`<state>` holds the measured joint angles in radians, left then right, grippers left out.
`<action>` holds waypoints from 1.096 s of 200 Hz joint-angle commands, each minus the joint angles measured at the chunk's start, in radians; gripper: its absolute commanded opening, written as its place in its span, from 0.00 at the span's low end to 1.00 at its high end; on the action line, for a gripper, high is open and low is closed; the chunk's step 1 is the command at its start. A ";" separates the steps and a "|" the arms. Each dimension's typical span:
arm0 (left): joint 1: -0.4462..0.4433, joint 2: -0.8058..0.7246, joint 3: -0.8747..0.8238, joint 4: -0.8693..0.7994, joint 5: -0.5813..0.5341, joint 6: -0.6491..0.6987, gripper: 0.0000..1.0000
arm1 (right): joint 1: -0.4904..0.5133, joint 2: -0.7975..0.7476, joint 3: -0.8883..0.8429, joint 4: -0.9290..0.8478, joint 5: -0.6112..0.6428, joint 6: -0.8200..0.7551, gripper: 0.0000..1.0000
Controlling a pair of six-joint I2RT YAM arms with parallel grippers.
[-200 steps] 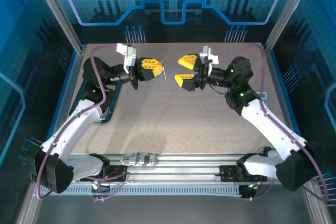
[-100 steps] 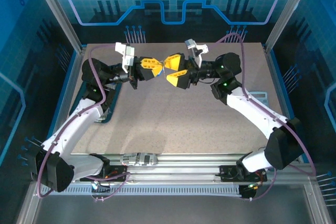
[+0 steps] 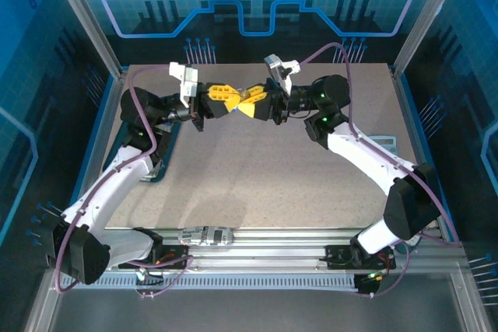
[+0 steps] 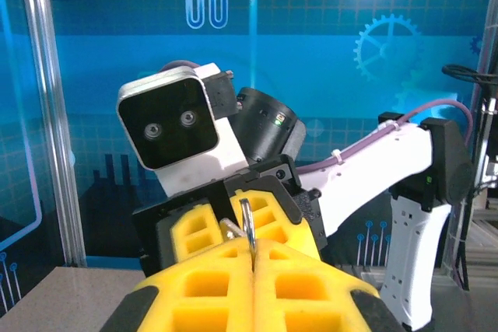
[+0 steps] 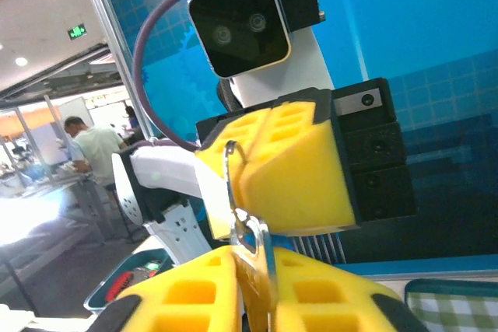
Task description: Remove the keys from the keyring
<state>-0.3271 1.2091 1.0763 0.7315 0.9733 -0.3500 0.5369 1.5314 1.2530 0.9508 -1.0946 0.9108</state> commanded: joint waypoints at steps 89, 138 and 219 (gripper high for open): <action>-0.100 -0.191 -0.051 -0.439 -0.371 0.526 0.00 | 0.160 -0.261 0.113 -1.032 0.587 -0.991 0.00; -0.116 -0.228 -0.074 -0.460 -0.496 0.563 0.00 | 0.304 -0.327 0.022 -0.951 0.961 -1.207 0.00; -0.146 -0.264 -0.133 -0.385 -0.578 0.546 0.00 | 0.385 -0.385 -0.104 -0.739 1.200 -1.392 0.00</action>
<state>-0.4747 0.9604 0.9695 0.3023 0.4786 0.2199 0.8986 1.1782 1.1816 0.1169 0.0334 -0.3901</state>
